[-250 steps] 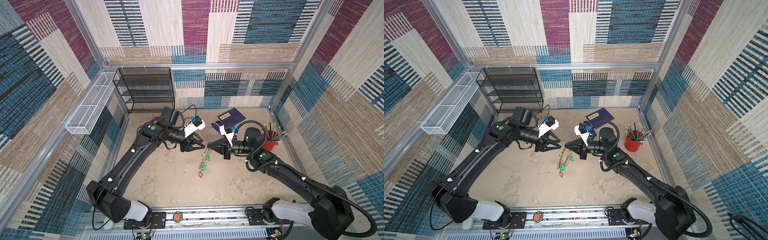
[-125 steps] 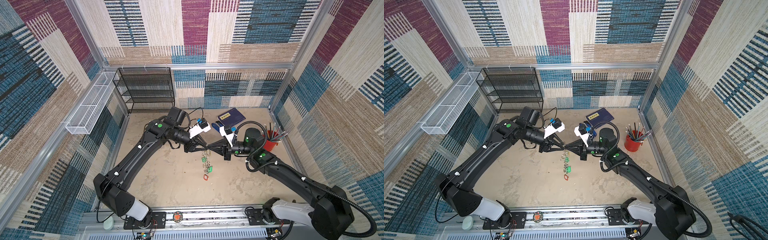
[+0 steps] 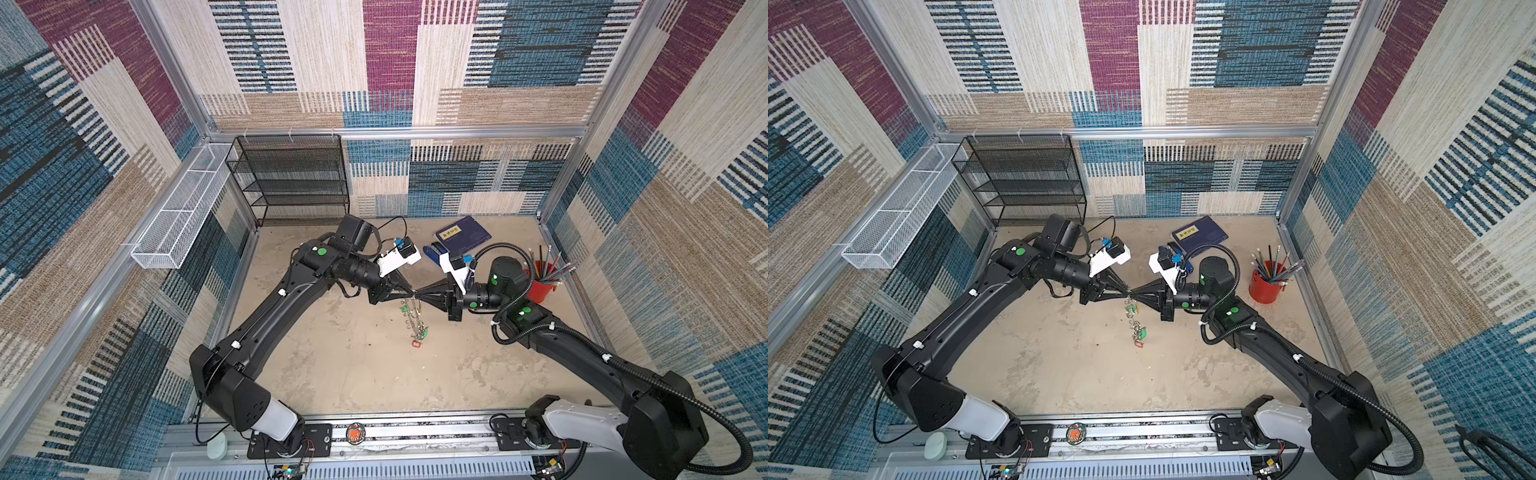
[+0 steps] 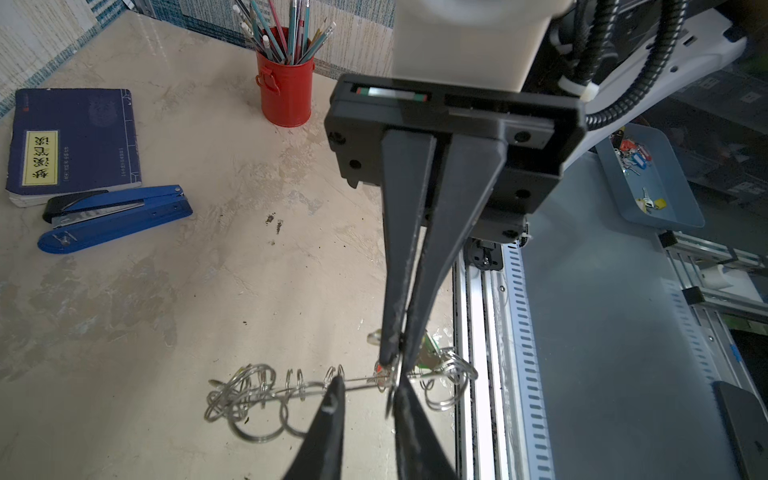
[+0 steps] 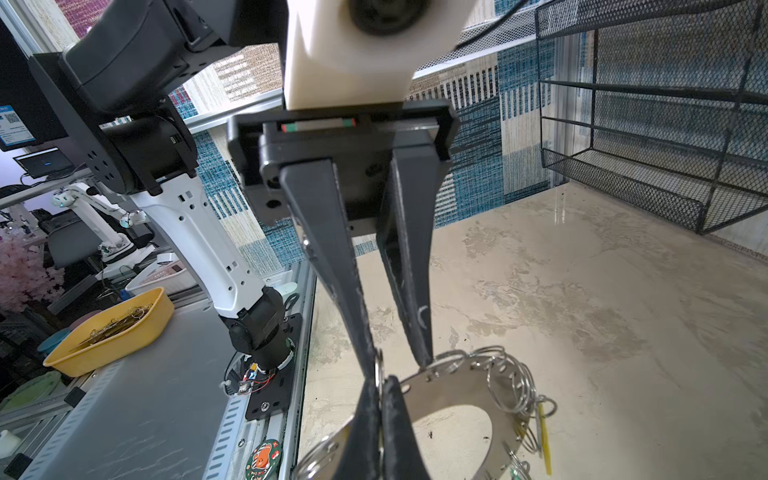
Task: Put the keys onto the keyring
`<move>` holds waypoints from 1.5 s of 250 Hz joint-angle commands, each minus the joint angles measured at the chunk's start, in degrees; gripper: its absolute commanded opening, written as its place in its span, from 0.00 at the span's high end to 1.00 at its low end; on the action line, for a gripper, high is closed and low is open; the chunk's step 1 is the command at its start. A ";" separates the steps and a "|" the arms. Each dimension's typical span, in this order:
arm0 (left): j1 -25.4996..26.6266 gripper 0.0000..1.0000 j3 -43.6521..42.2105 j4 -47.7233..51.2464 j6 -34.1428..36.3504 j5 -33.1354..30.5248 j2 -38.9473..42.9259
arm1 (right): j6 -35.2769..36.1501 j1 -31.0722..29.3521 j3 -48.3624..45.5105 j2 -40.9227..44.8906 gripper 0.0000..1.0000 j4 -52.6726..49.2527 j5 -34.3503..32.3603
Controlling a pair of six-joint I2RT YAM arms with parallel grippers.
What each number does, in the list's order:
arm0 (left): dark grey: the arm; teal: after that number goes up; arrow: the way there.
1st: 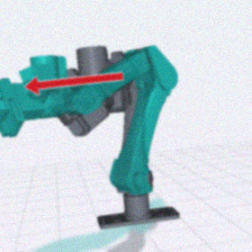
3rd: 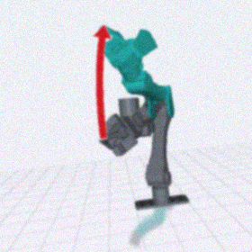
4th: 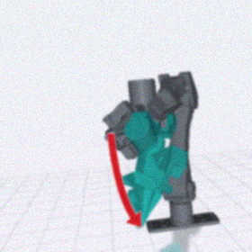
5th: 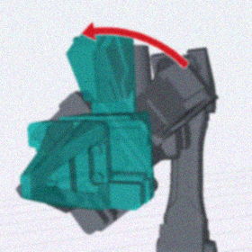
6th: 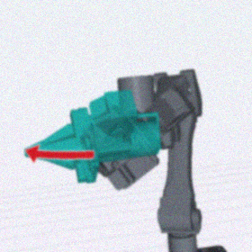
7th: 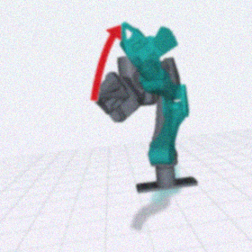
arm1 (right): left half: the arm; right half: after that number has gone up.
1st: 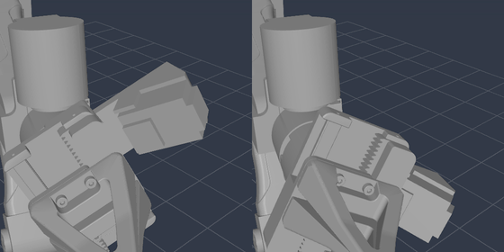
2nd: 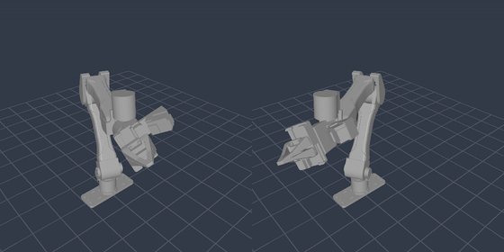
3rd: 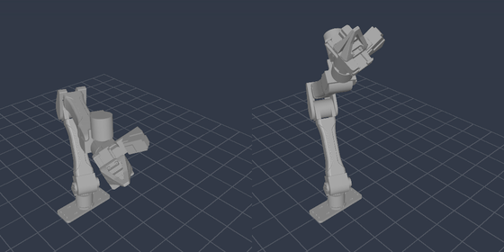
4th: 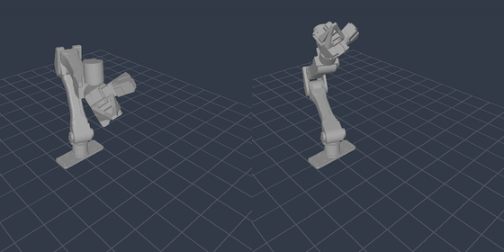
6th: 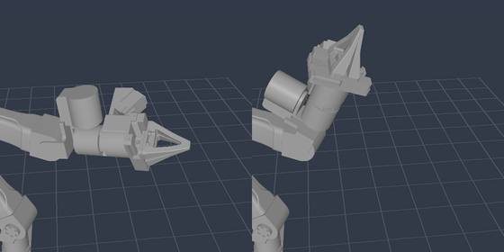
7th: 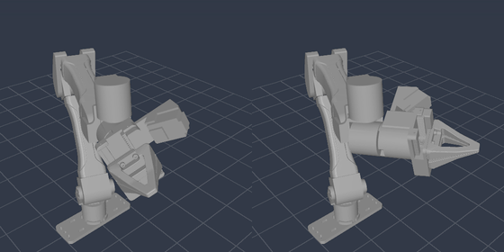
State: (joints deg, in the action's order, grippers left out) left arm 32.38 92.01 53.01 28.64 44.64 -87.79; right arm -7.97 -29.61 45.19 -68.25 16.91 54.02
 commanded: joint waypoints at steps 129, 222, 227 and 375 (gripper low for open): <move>0.13 1.00 -3.86 -7.17 -3.64 0.54 3.59 | -2.84 0.02 -1.65 1.03 0.84 2.80 -0.77; 0.05 1.00 -14.01 -18.91 -8.83 2.14 11.99 | -4.68 1.65 -2.60 2.41 0.60 3.87 1.03; 0.03 1.00 -14.48 -19.40 -9.12 2.23 12.30 | -4.82 1.66 -2.44 2.15 0.60 3.99 1.43; 0.05 1.00 -19.14 -25.24 -11.32 2.20 14.90 | -6.79 1.65 -1.51 0.48 0.74 7.04 4.51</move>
State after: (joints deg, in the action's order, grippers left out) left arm 32.38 73.17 31.51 18.11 45.39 -72.86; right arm -13.72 -27.99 43.24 -67.53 21.63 57.45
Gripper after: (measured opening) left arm 0.052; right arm 0.287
